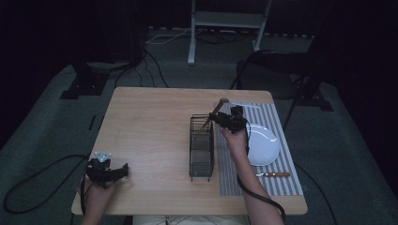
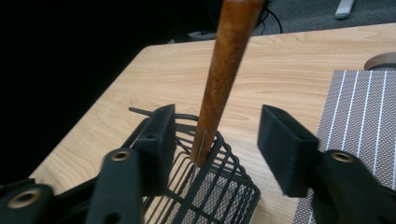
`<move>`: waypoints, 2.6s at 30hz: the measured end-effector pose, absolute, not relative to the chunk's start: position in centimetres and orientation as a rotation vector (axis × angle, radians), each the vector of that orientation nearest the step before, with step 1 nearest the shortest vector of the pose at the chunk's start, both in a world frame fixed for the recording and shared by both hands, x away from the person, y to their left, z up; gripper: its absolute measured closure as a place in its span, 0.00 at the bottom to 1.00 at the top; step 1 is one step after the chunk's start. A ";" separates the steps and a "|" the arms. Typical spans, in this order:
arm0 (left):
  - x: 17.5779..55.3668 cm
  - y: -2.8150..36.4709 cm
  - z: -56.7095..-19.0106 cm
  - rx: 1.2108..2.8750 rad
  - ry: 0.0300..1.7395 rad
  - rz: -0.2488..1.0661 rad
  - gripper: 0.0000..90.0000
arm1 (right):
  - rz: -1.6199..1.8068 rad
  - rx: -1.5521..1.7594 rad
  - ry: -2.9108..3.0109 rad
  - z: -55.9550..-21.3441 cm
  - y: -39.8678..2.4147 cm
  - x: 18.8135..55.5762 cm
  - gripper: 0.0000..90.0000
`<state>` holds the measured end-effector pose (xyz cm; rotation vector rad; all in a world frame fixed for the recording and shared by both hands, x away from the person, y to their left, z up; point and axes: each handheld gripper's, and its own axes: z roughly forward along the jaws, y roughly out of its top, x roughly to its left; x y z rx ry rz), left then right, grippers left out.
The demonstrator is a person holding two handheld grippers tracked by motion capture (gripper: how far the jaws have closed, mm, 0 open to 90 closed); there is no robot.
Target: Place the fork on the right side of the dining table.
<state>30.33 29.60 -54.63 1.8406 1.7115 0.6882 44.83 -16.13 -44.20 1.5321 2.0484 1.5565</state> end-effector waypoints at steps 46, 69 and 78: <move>30.3 29.6 -54.6 1.839 1.712 0.688 0.00 | 1.721 1.343 1.699 -33.1 -22.6 42.6 0.90; 30.3 29.6 -54.6 1.840 1.711 0.688 0.00 | 1.708 1.925 1.394 -47.9 -27.4 48.9 0.90; 30.3 29.6 -54.6 1.840 1.712 0.689 0.00 | 1.736 2.042 1.300 -50.5 -28.1 49.9 0.90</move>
